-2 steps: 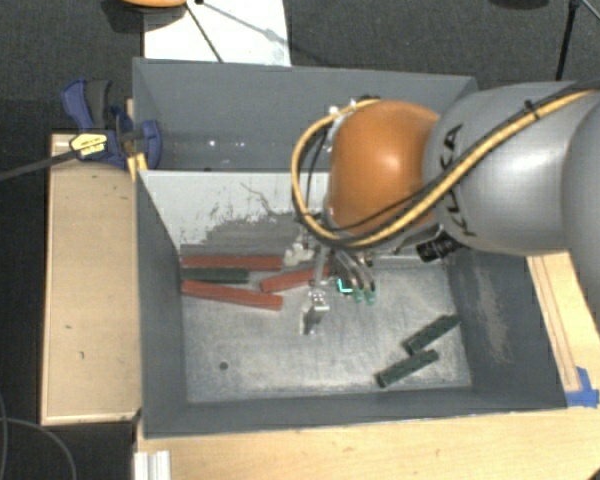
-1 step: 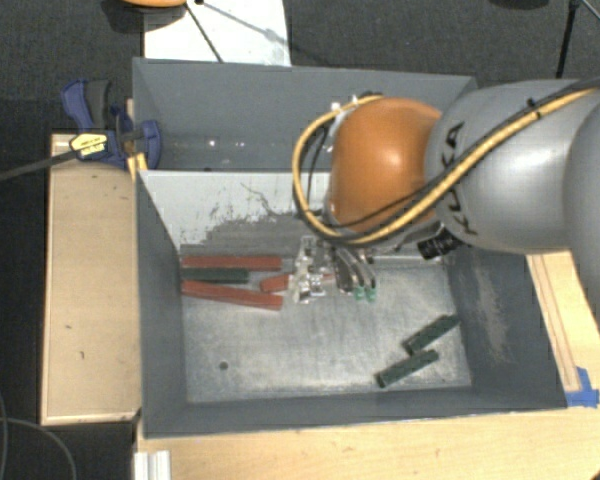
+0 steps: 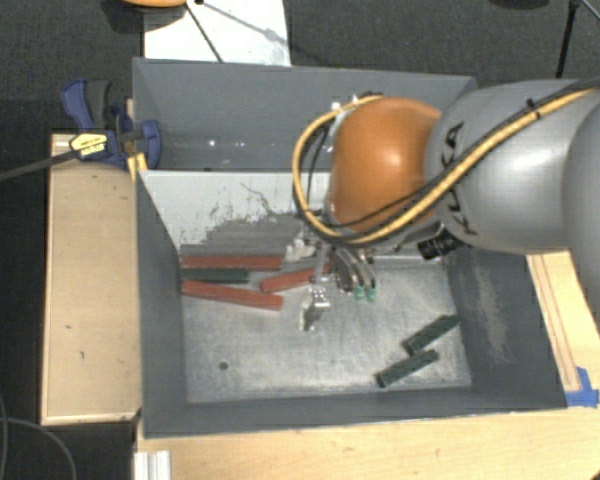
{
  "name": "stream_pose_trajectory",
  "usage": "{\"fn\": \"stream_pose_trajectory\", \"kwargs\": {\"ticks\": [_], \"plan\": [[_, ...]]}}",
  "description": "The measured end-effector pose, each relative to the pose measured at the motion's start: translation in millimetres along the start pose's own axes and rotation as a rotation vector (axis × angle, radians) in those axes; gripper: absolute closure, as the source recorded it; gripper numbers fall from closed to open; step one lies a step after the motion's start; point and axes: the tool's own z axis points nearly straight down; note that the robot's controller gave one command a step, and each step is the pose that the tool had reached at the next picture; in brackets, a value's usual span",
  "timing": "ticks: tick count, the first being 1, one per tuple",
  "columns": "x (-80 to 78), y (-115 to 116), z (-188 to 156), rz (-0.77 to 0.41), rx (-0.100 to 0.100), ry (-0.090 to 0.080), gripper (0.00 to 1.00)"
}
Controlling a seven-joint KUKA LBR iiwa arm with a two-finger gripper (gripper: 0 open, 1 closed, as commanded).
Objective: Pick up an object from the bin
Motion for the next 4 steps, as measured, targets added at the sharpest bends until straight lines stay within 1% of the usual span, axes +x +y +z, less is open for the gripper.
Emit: {"fn": "stream_pose_trajectory", "kwargs": {"ticks": [1, 2, 3, 4], "plan": [[0.0, 0, 0, 0.001, 0.0, 0.0, 0.0], [-17.8, 9, 41, -0.005, -0.002, -0.009, 0.0], [-30.0, 22, 91, 0.052, 0.0, -0.007, 1.0], [-30.0, 22, 91, 0.052, 0.0, -0.007, 1.0]]}}
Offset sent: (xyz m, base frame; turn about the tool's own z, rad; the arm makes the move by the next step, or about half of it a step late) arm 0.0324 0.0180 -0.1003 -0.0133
